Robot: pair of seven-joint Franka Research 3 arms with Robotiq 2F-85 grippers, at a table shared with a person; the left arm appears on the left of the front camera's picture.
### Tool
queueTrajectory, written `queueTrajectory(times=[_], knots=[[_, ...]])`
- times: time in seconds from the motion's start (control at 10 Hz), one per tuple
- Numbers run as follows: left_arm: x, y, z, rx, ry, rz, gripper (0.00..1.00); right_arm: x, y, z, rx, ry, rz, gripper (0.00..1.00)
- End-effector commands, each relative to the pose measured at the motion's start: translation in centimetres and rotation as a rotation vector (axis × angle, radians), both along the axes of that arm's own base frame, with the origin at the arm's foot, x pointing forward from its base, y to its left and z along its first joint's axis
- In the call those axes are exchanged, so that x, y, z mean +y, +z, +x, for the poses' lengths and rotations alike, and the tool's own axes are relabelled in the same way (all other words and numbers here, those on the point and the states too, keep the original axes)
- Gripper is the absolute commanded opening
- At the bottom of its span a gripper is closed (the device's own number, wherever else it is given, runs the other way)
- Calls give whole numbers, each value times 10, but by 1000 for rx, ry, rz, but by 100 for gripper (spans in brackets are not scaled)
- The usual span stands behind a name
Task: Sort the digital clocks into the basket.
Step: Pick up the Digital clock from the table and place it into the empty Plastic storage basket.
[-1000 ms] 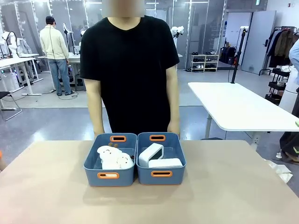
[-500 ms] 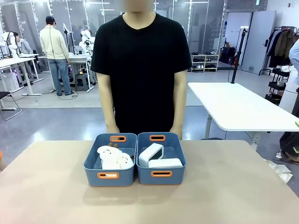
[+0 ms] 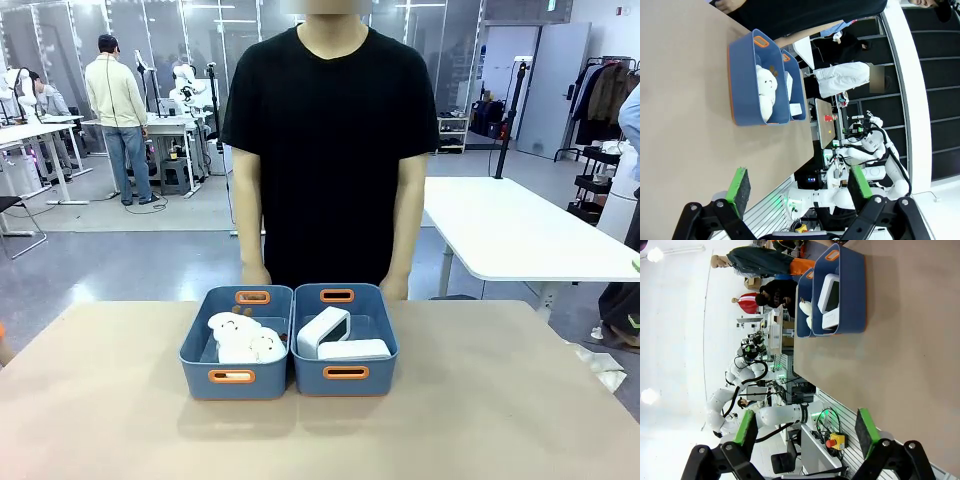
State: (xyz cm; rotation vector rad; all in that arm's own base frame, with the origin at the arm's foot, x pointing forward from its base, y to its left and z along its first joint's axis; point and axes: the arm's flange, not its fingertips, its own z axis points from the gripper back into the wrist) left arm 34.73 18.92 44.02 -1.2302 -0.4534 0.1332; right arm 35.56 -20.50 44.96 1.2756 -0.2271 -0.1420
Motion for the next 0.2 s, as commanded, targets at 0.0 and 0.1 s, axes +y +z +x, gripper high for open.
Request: queueTrajectory(times=[0.0,0.1], knots=[[0,2,-3,-4,-16,-1,100,2,0,-2,15,-9,-17,100],[0,2,-3,-4,-16,-1,100,2,0,-2,15,-9,-17,100]])
